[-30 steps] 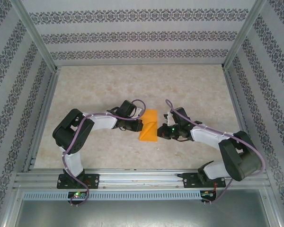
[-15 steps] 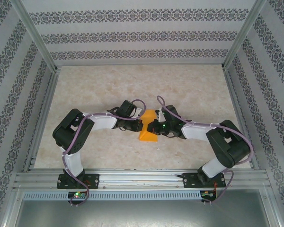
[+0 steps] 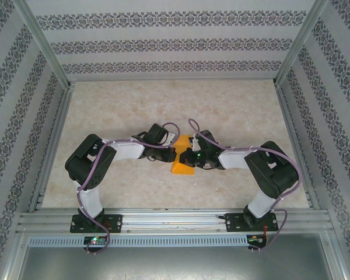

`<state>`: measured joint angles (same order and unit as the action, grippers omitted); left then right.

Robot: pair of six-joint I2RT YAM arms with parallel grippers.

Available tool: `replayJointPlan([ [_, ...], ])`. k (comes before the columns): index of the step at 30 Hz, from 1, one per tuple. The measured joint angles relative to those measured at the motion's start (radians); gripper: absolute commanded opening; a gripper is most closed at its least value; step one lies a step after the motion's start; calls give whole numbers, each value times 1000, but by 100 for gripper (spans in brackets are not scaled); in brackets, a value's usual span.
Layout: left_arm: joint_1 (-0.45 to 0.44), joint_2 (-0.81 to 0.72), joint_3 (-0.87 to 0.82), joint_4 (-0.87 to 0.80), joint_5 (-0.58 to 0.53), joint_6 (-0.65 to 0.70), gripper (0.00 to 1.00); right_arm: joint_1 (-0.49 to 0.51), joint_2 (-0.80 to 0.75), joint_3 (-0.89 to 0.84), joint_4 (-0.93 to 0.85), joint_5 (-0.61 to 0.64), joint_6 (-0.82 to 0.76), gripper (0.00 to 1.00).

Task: Fold a paper plane with a square sheet of paper (fold left side to right side)
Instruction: Fold the triangle a second time at the center of the table.

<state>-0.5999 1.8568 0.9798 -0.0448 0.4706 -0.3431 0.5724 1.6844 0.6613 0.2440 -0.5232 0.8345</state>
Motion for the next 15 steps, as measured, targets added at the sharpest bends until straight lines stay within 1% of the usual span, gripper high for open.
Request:
replayJointPlan([
  [12, 0, 2, 3, -1, -1, 3, 0, 0, 22, 0, -15, 30, -21, 0],
  [15, 0, 2, 3, -1, 0, 3, 5, 0, 22, 0, -15, 33, -22, 0],
])
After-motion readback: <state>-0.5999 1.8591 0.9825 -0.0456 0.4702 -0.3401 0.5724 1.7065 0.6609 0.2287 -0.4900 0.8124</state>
